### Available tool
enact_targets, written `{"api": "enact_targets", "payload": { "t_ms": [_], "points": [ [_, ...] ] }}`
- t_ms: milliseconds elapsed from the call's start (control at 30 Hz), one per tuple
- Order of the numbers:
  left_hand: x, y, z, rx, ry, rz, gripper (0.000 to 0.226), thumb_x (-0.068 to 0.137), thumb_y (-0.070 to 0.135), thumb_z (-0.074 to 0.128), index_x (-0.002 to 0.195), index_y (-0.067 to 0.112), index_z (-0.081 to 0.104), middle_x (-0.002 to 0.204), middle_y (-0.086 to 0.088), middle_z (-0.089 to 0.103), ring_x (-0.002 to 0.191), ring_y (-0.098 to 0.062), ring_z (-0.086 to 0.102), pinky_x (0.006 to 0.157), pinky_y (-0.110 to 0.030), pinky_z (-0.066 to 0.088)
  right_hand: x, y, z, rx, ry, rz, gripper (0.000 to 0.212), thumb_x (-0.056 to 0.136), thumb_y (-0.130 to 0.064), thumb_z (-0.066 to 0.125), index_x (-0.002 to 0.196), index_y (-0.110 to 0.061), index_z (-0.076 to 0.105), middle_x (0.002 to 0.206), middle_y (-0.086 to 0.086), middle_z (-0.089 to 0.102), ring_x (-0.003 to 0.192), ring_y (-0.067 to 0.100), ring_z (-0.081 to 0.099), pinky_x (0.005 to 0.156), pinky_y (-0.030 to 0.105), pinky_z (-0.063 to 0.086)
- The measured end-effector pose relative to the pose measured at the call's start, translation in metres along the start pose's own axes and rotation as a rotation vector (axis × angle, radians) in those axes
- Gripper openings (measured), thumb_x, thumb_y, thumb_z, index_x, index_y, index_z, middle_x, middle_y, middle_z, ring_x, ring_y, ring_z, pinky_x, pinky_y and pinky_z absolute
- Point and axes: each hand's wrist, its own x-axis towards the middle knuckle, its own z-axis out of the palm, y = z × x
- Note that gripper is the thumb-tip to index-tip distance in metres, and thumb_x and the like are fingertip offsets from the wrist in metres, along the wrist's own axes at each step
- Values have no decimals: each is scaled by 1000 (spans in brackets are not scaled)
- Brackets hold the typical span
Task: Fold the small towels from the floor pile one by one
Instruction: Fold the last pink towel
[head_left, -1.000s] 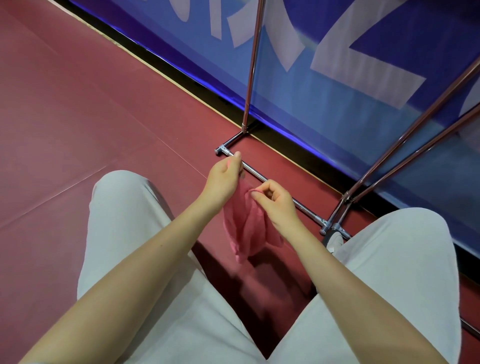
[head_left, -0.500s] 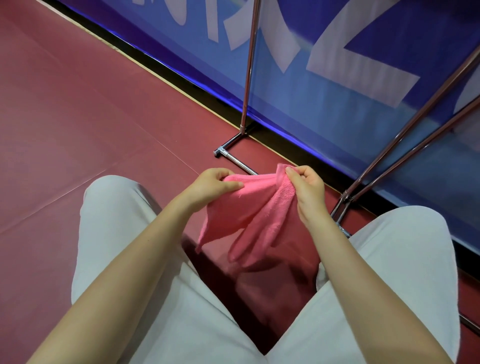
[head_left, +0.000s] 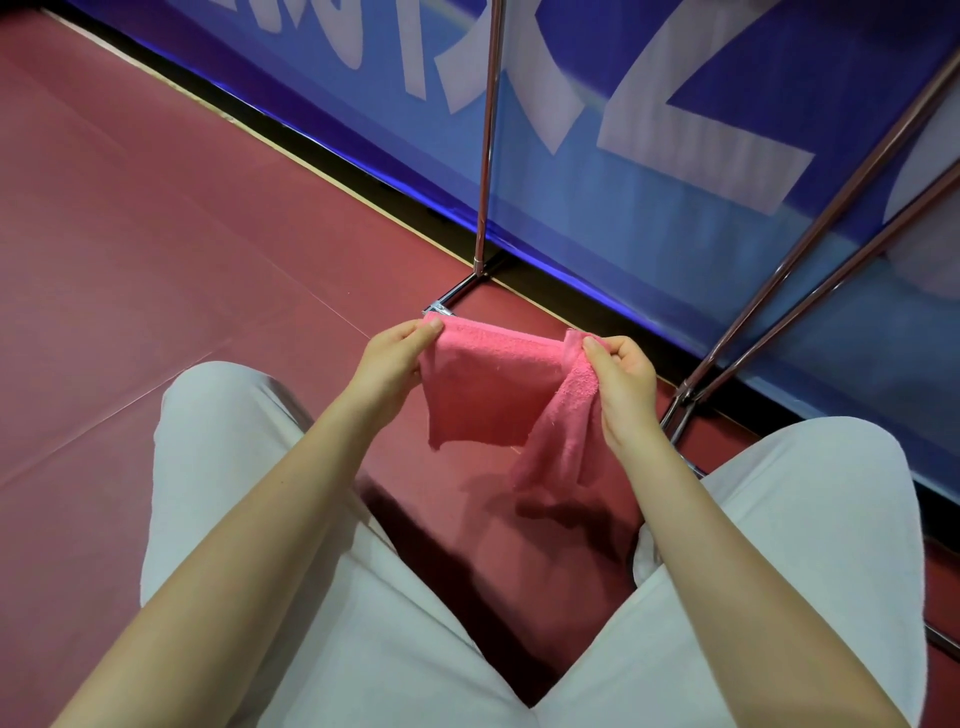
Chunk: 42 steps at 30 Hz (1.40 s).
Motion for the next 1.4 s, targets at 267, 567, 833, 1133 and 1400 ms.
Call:
{"api": "enact_targets", "payload": {
  "t_ms": [267,567,833,1133,1400],
  "points": [
    [-4,-6,20,-156,53,20,19,100,26,51,108,17,65,86,-2,64,71,-11,59,67,-23,50,-7,0,0,-103,-17,-100,15,91,-8,59,79,-16,58,80,-2,61,75,7,56,71,18,47],
    [-6,-14,44,-65,87,72,21,100,24,52,109,19,70,84,3,66,74,-11,58,63,-23,47,-17,-6,19,-140,-253,-86,15,90,-5,60,78,-13,56,67,3,58,58,7,53,54,16,42],
    [-18,-11,64,-242,-31,37,28,102,17,46,121,6,64,75,5,67,55,1,59,51,-12,45,-24,-16,36,-12,-325,-22,16,91,-3,58,77,-11,56,59,-4,63,55,4,57,55,16,46],
    [-22,-9,73,-268,-127,-30,27,100,17,49,119,9,66,84,0,70,70,-6,65,60,-17,51,-19,-11,43,-90,-221,-122,15,90,-8,61,78,-17,56,67,3,61,63,13,54,62,29,45],
    [-21,-17,74,-186,-167,-73,32,97,29,51,116,11,69,119,-25,64,95,-25,60,86,-37,46,-16,-2,48,-208,-75,-217,15,87,-15,64,77,-25,61,76,-8,64,73,7,59,69,23,50]
  ]
}}
